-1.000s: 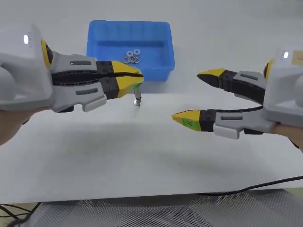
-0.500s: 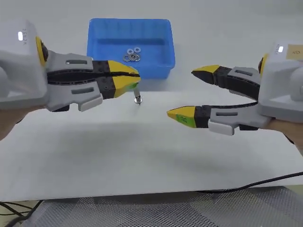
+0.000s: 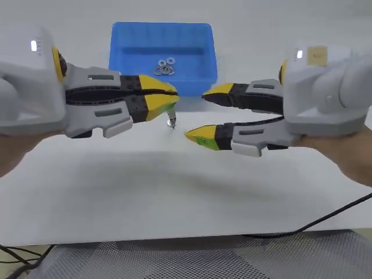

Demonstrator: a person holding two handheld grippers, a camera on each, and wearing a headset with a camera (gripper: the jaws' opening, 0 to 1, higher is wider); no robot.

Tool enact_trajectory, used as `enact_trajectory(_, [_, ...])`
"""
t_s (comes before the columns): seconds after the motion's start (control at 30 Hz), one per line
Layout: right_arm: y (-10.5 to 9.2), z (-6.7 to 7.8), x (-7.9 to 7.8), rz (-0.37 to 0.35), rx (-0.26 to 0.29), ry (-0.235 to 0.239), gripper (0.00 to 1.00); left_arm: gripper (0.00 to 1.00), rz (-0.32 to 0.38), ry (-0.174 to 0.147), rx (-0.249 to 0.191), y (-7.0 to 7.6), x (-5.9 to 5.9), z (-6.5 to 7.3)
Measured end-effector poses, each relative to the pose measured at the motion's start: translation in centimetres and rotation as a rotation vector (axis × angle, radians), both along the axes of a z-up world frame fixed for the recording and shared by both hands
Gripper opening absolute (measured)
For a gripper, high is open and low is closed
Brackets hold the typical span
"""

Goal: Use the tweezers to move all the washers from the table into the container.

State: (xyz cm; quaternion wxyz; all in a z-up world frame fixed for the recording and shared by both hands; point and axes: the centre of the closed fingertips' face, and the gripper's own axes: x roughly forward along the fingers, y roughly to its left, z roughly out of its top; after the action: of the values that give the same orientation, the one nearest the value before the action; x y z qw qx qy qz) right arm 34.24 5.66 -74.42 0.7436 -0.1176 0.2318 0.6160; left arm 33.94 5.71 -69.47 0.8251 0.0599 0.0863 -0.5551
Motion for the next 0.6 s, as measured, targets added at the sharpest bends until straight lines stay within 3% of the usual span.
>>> enact_trajectory(0.17, [1.7,-0.8,-0.2,0.07,-0.009,0.0,0.34,0.05,0.007,-0.003,-0.002,-0.1,0.0,0.1])
enact_trajectory(0.3, [2.5,-1.4,0.1,0.085,-0.005,0.035,0.26,0.05,0.008,-0.01,-0.006,-0.3,-0.3,0.2])
enact_trajectory(0.6, [2.8,-2.0,-0.5,0.177,-0.056,-0.007,0.2,0.05,0.006,-0.006,-0.002,-0.3,-0.1,0.2])
